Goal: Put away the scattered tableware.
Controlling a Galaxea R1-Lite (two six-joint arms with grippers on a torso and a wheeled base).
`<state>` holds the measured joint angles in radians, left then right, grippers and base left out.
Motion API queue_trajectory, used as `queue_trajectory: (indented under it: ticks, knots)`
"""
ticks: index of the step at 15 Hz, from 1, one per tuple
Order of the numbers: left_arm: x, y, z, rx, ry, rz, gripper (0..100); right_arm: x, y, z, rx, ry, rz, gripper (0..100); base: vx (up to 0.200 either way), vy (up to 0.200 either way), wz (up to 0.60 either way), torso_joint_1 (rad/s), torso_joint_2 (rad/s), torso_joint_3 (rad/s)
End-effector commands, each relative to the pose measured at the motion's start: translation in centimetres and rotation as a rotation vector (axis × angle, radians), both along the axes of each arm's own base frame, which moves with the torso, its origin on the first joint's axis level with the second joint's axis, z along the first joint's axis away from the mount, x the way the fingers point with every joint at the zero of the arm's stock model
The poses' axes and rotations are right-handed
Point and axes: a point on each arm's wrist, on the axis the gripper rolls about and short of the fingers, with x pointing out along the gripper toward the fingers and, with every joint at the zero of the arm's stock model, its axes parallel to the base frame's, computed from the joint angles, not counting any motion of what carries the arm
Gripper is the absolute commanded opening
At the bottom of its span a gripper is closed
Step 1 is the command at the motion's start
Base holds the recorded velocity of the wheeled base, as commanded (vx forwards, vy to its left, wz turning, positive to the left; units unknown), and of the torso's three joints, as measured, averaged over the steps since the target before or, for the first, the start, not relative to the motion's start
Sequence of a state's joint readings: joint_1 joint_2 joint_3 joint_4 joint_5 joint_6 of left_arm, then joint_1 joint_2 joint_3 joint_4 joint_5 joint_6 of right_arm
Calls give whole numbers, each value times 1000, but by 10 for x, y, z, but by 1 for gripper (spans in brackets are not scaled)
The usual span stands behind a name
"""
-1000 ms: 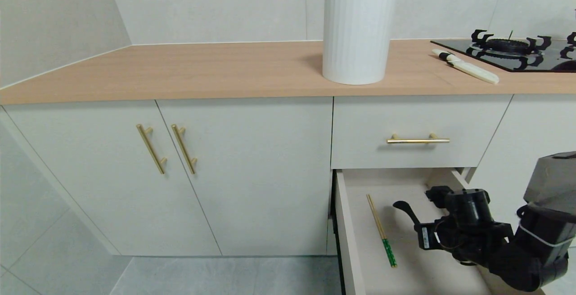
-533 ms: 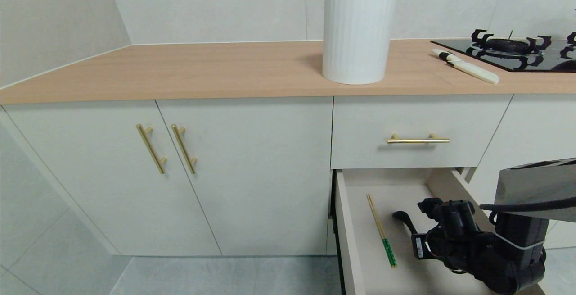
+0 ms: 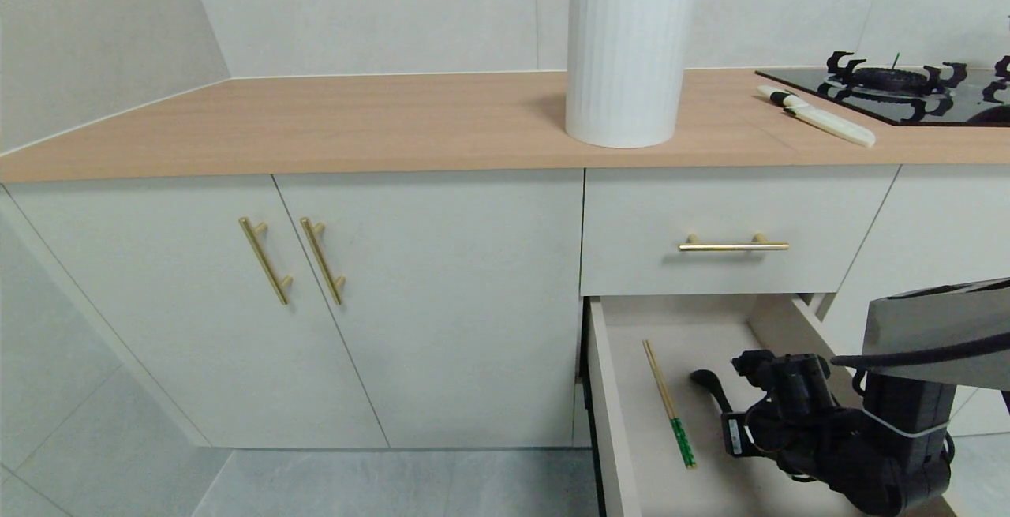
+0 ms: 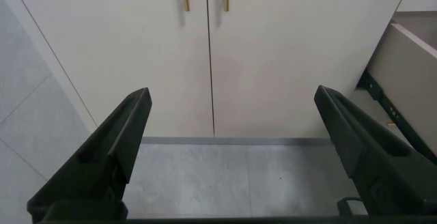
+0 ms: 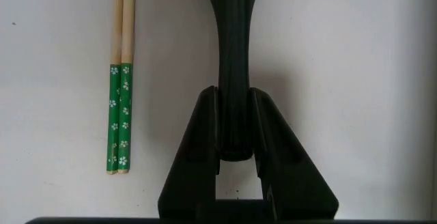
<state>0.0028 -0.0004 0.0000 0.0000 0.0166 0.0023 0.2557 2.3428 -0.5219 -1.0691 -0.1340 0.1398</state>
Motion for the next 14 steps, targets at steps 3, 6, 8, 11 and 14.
queue_trajectory:
  ticks: [3, 6, 8, 11, 14]
  knots:
    - [0, 0, 0, -1, 0, 1, 100, 0, 0, 2, 0, -6, -1, 100, 0, 0, 0, 0, 0, 0]
    - [0, 0, 0, -1, 0, 1, 100, -1, 0, 7, 3, -18, -1, 100, 0, 0, 0, 0, 0, 0]
    - [0, 0, 0, 1, 0, 1, 100, -3, -1, 25, 19, -61, -7, 100, 0, 0, 0, 0, 0, 0]
    - [0, 0, 0, 1, 0, 1, 100, -15, -4, 66, 36, -132, -6, 100, 0, 0, 0, 0, 0, 0]
    - [0, 0, 0, 1, 0, 1, 100, -33, -7, 113, 47, -172, 6, 100, 0, 0, 0, 0, 0, 0]
